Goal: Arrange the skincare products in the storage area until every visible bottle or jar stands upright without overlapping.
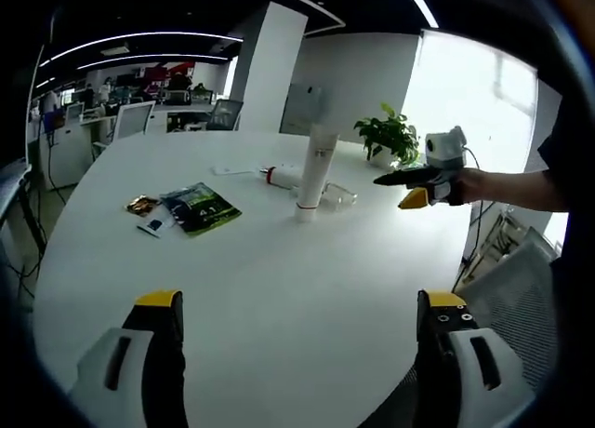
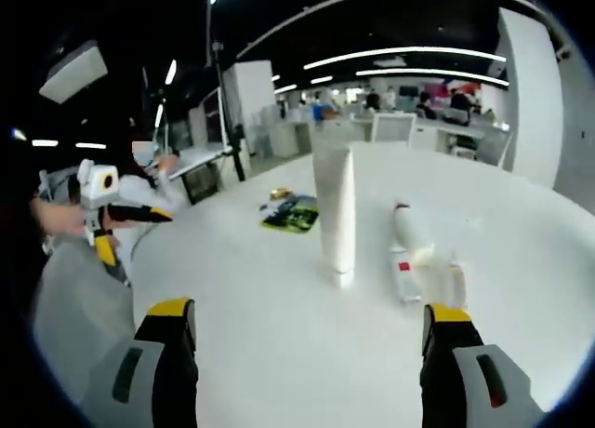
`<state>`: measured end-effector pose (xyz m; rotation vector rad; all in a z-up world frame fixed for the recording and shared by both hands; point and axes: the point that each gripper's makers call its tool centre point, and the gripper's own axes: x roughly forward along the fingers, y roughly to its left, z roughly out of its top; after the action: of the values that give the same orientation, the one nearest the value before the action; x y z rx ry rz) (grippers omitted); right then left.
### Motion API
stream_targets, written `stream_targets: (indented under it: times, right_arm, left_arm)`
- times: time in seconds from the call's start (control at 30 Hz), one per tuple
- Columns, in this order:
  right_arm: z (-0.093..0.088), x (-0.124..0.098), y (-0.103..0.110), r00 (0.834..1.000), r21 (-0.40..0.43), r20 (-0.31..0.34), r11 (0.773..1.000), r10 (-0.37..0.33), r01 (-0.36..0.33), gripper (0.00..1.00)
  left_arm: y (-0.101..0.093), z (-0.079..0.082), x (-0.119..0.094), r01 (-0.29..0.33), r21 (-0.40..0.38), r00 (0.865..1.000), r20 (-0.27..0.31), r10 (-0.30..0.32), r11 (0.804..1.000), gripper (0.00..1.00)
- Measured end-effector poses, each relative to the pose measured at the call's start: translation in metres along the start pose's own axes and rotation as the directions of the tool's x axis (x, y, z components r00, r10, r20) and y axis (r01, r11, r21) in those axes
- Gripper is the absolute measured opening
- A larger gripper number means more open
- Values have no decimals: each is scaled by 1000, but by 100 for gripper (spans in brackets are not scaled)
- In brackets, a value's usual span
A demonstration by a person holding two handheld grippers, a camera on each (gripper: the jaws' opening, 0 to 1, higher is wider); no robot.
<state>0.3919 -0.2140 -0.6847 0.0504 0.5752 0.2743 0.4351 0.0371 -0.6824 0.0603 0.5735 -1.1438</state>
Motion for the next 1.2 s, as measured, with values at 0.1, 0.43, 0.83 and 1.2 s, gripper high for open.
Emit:
stream_targets:
  times: [0.1, 0.43, 0.83, 1.2]
  right_arm:
    - [-4, -6, 3, 999, 15, 3, 999, -48, 48, 99]
    - [-21, -20, 31, 997, 24, -42, 998, -63, 64, 99]
    - [-40, -48, 32, 980, 88, -17, 976, -198, 198, 99]
    - [-60, -73, 45, 958, 100, -60, 953, -280, 285, 99]
  left_arm:
    - [0, -5, -3, -4, 5, 1000, -10, 4, 1000, 97]
    - [0, -8, -14, -25, -5, 1000, -8, 25, 1000, 99]
    - [-3, -10, -26, -54, 10, 998, -10, 54, 998, 99]
    - [-10, -4, -40, -82, 44, 997, 4, 82, 996, 99]
